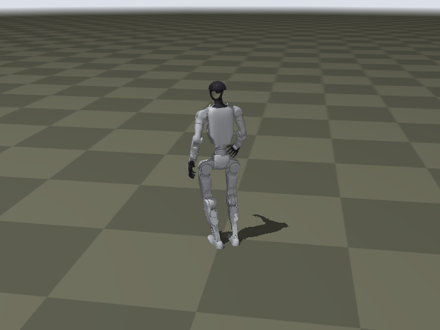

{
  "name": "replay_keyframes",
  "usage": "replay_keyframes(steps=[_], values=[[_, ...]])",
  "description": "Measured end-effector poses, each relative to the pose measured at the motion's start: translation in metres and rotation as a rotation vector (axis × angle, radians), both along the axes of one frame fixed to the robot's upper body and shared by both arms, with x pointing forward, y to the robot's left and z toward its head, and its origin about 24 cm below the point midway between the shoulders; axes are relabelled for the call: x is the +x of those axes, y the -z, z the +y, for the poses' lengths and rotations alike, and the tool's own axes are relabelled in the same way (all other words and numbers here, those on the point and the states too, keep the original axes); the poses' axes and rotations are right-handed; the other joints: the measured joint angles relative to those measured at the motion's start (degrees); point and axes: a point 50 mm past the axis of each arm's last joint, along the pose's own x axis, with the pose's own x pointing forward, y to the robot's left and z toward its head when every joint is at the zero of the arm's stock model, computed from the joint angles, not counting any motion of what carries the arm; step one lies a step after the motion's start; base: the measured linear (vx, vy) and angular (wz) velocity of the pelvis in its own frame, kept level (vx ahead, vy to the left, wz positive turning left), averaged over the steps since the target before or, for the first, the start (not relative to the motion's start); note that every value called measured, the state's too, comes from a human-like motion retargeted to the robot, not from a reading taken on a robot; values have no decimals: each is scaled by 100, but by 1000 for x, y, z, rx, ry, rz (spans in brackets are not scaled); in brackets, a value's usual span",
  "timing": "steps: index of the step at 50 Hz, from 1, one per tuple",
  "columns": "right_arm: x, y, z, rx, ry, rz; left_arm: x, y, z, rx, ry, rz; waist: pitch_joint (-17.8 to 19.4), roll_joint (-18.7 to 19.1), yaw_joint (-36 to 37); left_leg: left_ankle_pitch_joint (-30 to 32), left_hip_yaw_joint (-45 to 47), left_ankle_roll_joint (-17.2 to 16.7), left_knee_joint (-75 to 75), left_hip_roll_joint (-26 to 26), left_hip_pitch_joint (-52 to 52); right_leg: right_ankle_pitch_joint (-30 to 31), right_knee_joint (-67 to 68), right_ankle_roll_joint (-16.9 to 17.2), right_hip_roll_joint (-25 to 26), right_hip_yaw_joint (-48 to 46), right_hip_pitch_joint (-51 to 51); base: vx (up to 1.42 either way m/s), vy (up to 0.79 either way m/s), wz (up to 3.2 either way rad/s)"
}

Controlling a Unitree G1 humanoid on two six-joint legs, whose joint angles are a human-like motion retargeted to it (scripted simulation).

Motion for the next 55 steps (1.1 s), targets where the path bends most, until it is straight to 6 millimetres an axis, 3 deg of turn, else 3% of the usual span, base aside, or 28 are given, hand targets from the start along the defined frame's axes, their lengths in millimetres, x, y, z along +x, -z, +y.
replay_keyframes(steps=[13,18,27,30,35,39,42,45,50,52,55], values=[[-5,4,3,35,28,10,-6,2,-2,-26,19,36,-202,10,-155,-47,100,-22,83,-2,-187,-92,321,10,-38,103,-339,0,0,0],[-19,12,-2,44,68,59,17,-4,3,-14,17,-38,-247,-40,-285,10,166,-45,-33,-63,-121,-231,653,-34,-131,145,-507,0,-1,-2],[-37,20,-15,50,147,111,83,-34,12,12,-46,-303,-198,-95,-517,-94,210,-160,469,-12,-333,-398,1093,-147,-123,280,-711,-3,-8,-4],[-37,20,-15,48,162,106,101,-44,11,8,-66,-386,-99,-42,-545,-282,224,-250,1356,217,-719,-394,1205,-229,-13,277,-741,-7,-8,-2],[-30,16,-13,48,159,78,115,-56,9,-6,-88,-465,5,219,-581,-742,520,-104,4030,1236,-1407,-455,1453,-455,447,251,-934,-7,-4,-9],[-31,14,-14,64,160,65,115,-57,5,-30,-114,-474,-203,596,-529,-490,261,-220,4852,1729,-1412,-149,1156,-550,1000,326,-1154,-4,1,-44],[-40,18,-14,85,166,89,109,-53,3,-43,-138,-457,-352,602,-630,-274,159,-352,4144,1407,-949,60,1361,-387,995,436,-1402,-3,7,-19],[-48,21,-15,102,169,119,109,-54,4,-38,-139,-465,-442,409,-842,-191,141,-366,2815,763,-375,169,2004,-161,661,537,-1832,-5,10,7],[-52,23,-17,128,147,139,130,-71,5,4,-63,-558,-336,26,-1113,-680,191,-162,893,-115,433,116,3384,2,-93,547,-2729,-8,10,12],[-48,21,-17,136,134,134,145,-83,6,23,-32,-624,-284,-95,-1137,-475,82,-83,-156,-425,872,67,3633,47,-247,622,-3034,-6,7,12],[-50,22,-15,136,112,144,157,-97,4,29,-15,-702,-199,-178,-1125,-479,-94,-77,-390,-535,1058,37,3674,94,-240,687,-3209,-4,2,9]])
